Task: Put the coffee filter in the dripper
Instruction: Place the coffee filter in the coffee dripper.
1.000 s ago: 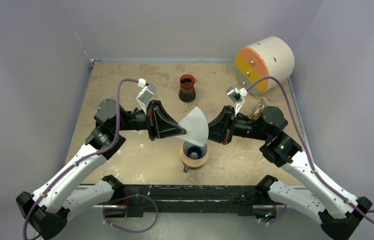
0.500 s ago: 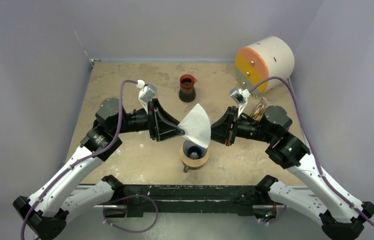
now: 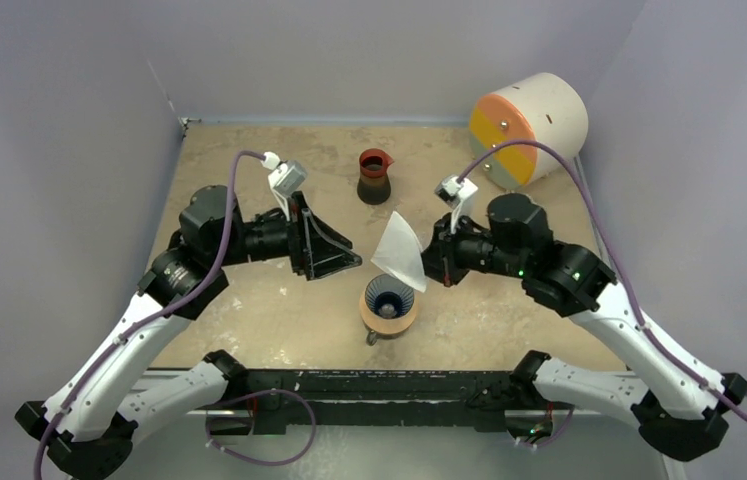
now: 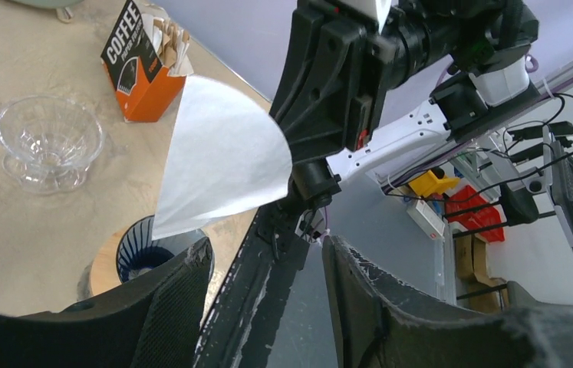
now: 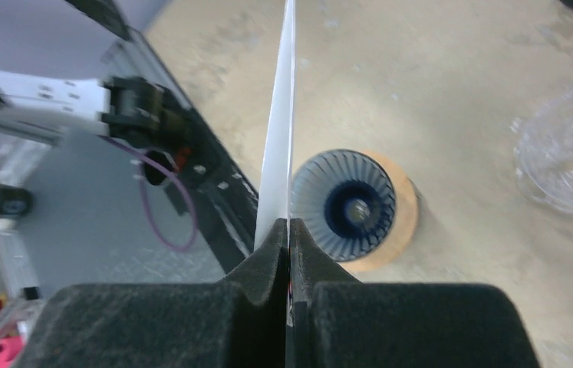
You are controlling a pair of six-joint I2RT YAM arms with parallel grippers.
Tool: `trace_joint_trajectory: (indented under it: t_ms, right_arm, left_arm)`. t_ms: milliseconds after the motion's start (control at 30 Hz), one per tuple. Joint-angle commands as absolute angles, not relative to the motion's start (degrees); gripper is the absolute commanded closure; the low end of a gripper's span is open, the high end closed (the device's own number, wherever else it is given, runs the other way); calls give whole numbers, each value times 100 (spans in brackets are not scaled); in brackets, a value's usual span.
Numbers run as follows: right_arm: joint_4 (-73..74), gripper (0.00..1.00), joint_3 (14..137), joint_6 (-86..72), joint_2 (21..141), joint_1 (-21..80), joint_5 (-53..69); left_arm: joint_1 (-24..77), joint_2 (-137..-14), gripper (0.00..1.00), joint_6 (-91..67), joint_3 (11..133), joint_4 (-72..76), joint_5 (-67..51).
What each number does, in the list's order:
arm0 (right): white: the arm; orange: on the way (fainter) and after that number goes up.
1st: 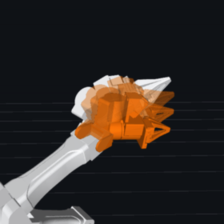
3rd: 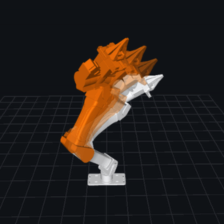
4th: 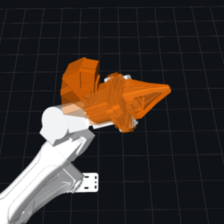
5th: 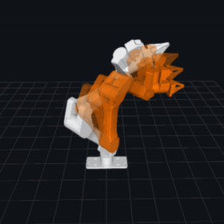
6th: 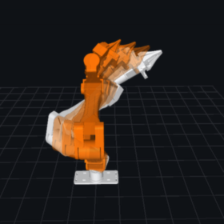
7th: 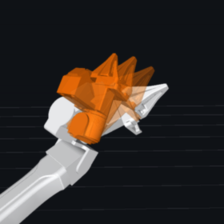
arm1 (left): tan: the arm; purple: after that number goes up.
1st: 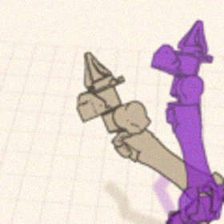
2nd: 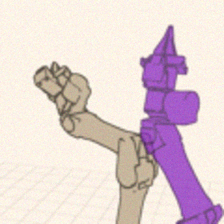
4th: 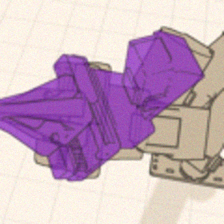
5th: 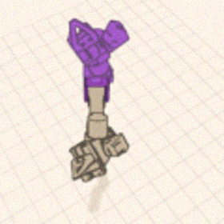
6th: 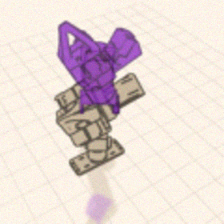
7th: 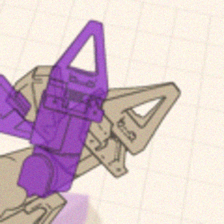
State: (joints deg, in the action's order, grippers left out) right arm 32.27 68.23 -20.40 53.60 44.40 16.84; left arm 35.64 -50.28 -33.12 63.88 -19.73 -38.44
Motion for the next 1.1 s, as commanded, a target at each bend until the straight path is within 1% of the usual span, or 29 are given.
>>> trace_joint_trajectory:
  t_ms: [0, 67, 167, 300, 433, 567, 800, 867, 933, 1067]
  right_arm:
    - [4338, 100, 7538, -1641, 5833, 5330, -155]
    - [4745, 100, 7897, -1629, 6222, 5906, -1031]
    - [5243, 100, 8316, -1696, 6666, 6396, -1733]
    - [5706, 100, 8663, -1793, 7117, 6746, -2111]
    - [5919, 100, 8752, -1881, 7406, 6903, -2384]
    - [5858, 100, 8662, -1889, 7552, 6916, -2329]
    - [5580, 100, 8375, -1973, 7756, 6916, -2128]
    - [5464, 100, 8268, -2041, 7777, 6917, -2088]
    - [5437, 100, 8191, -2233, 7787, 6913, -1975]
    - [5323, 100, 8009, -2534, 7787, 6916, -1635]
  left_arm:
    - [3551, -5071, 47, -3176, 6843, -2608, -3658]
    - [3543, -5071, 48, -3172, 6983, -2834, -3547]
    - [3550, -5073, 50, -3127, 7224, -3216, -3407]
    - [3550, -4995, 52, -3091, 7359, -3539, -3395]
    - [3542, -4889, 56, -2998, 7389, -3818, -3329]
    - [3550, -4765, 61, -2899, 7345, -3979, -3265]
    - [3542, -4775, 77, -2866, 7246, -4072, -3252]
    - [3542, -4815, 87, -2935, 7175, -3994, -3291]
    - [3543, -4870, 100, -3060, 7077, -3828, -3372]
    - [3542, -4983, 100, -3484, 6662, -3247, -3647]
